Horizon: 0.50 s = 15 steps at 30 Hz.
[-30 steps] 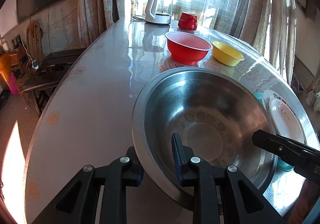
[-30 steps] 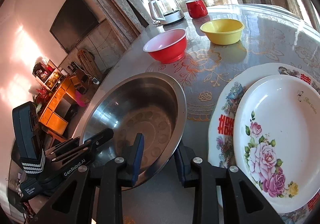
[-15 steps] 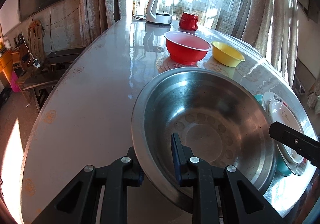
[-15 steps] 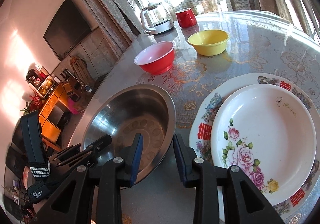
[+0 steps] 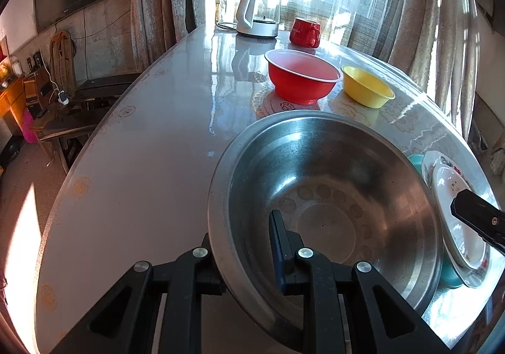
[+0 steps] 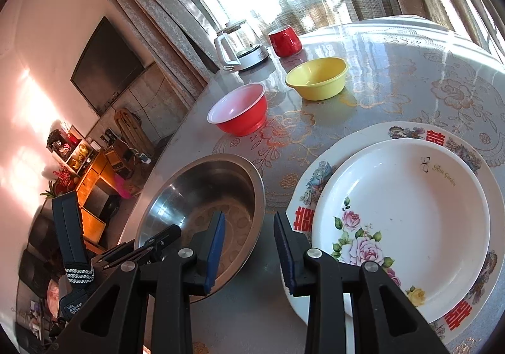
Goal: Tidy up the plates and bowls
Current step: 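Lower the steel bowl onto the table and open both grippers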
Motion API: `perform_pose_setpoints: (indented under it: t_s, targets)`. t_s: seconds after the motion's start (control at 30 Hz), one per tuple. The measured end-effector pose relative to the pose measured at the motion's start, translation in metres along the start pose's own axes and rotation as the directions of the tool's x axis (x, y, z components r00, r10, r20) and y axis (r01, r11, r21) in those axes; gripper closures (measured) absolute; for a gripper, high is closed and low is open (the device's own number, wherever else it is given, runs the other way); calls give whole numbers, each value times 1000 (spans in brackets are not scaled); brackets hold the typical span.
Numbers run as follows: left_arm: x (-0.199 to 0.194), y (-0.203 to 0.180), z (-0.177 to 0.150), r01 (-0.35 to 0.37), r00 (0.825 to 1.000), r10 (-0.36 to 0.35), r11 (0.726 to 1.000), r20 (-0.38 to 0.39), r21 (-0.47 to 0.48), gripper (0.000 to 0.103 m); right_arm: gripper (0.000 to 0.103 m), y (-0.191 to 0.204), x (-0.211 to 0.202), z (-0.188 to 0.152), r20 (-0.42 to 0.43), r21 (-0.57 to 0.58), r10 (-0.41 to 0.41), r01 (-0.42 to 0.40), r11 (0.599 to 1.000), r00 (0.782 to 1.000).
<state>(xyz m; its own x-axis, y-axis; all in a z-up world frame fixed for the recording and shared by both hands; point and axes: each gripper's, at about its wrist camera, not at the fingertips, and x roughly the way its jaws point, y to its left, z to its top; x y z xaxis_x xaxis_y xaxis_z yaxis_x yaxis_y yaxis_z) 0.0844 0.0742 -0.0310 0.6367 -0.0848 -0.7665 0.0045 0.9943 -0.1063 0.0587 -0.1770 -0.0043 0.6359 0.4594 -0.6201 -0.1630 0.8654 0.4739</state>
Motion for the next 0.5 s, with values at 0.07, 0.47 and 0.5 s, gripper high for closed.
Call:
perform_pose_setpoints:
  t_s: [0.07, 0.47, 0.5]
  targets:
    - [1, 0, 1, -17, 1000, 17, 1000, 0, 5, 81, 70, -1, -1, 0, 1, 3, 3, -3, 1000, 1000]
    - [-23, 0, 7, -58, 997, 56, 998, 57, 25, 49, 70, -14, -11, 1, 22, 31, 13, -14, 999, 1000]
    - [-27, 0, 8, -72, 995, 69, 997, 77, 33, 37, 70, -15, -13, 2, 26, 32, 9, -10, 999, 1000]
